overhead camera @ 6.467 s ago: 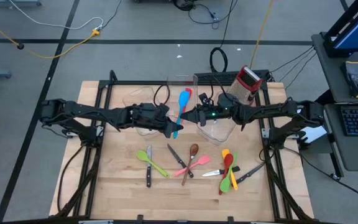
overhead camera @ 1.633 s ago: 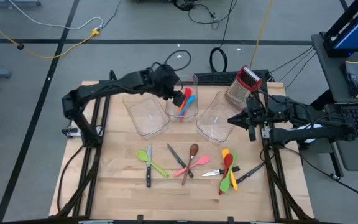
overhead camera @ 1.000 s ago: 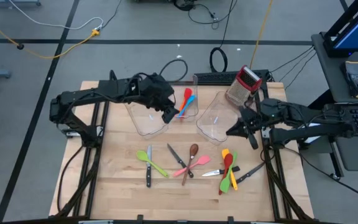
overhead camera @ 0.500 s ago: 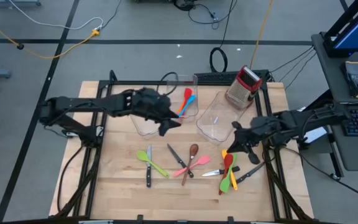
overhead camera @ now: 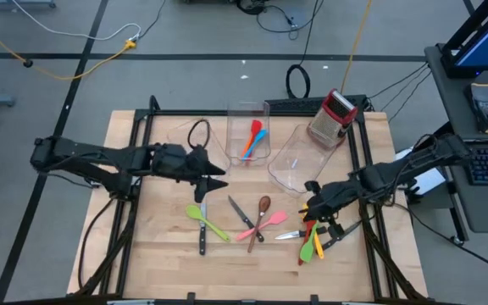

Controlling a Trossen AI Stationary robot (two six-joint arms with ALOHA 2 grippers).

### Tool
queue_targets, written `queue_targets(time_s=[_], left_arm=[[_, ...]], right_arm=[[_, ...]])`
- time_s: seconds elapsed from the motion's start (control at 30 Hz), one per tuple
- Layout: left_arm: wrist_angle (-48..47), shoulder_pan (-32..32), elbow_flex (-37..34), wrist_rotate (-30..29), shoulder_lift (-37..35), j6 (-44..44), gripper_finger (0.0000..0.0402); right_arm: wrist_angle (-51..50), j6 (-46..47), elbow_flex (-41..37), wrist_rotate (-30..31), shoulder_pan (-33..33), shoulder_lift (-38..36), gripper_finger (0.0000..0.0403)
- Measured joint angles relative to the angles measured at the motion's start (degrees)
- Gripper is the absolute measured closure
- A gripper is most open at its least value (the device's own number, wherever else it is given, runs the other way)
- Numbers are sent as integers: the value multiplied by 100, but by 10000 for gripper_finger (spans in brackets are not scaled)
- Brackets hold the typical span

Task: Pick & Place Kitchen Items
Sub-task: Put the green serving spoon in the left bin

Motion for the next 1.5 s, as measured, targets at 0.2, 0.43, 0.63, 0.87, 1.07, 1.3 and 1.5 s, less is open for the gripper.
queue_targets(time_s=[0.2,0.43,0.63,0.87,1.07,1.3,1.5], left_arm=[[137,-311,-573,-304,-507,-293,172],[348,-520,-851,-414,-727,-426,172],[347,-583,-879,-488,-722,-409,172],[347,-580,-879,-560,-716,-401,172],[353,-580,-879,-560,-716,-409,172],[356,-580,-879,-560,-716,-433,172],[356,-580,-879,-562,-716,-536,172]], right_arm=[[-460,-134,151,164,278,508,399],[-1161,-135,269,107,605,1053,398],[-1769,-96,268,93,704,1318,371],[-1762,-389,267,111,705,1360,289],[-1722,-1068,196,111,704,1360,243],[-1758,-1163,-405,361,689,1360,243],[-1707,-1158,-522,1162,687,1351,246]])
